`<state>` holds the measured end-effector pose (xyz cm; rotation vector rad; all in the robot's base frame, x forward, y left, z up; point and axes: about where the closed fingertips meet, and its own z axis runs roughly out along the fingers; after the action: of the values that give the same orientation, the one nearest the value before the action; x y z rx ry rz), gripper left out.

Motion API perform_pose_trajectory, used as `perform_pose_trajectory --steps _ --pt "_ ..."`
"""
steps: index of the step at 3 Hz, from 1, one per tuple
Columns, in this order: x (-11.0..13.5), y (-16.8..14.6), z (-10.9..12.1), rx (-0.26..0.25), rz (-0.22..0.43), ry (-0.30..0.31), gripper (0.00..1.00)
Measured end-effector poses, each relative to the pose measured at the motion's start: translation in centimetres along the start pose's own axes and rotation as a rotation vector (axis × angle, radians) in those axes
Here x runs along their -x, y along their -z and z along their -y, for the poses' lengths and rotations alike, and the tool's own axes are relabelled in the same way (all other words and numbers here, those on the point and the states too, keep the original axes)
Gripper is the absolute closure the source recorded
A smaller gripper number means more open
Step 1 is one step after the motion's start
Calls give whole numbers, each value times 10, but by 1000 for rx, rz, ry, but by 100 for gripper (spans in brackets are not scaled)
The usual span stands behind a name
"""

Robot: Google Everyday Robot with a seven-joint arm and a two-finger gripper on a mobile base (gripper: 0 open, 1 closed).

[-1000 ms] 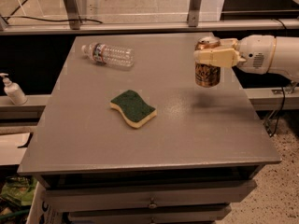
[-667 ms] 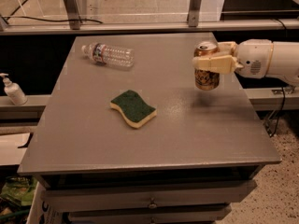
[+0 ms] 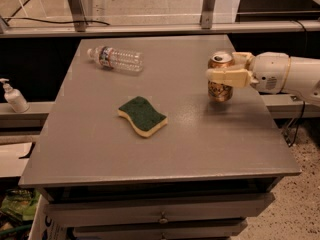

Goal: Place orange can upright

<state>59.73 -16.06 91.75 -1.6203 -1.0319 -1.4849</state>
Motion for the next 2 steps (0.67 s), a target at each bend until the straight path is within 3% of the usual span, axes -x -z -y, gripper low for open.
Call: perform_pose_trajectory --steps 1,2 --pt "6 1 -1 0 -28 -20 100" --pt "10 3 -3 1 -54 -50 82"
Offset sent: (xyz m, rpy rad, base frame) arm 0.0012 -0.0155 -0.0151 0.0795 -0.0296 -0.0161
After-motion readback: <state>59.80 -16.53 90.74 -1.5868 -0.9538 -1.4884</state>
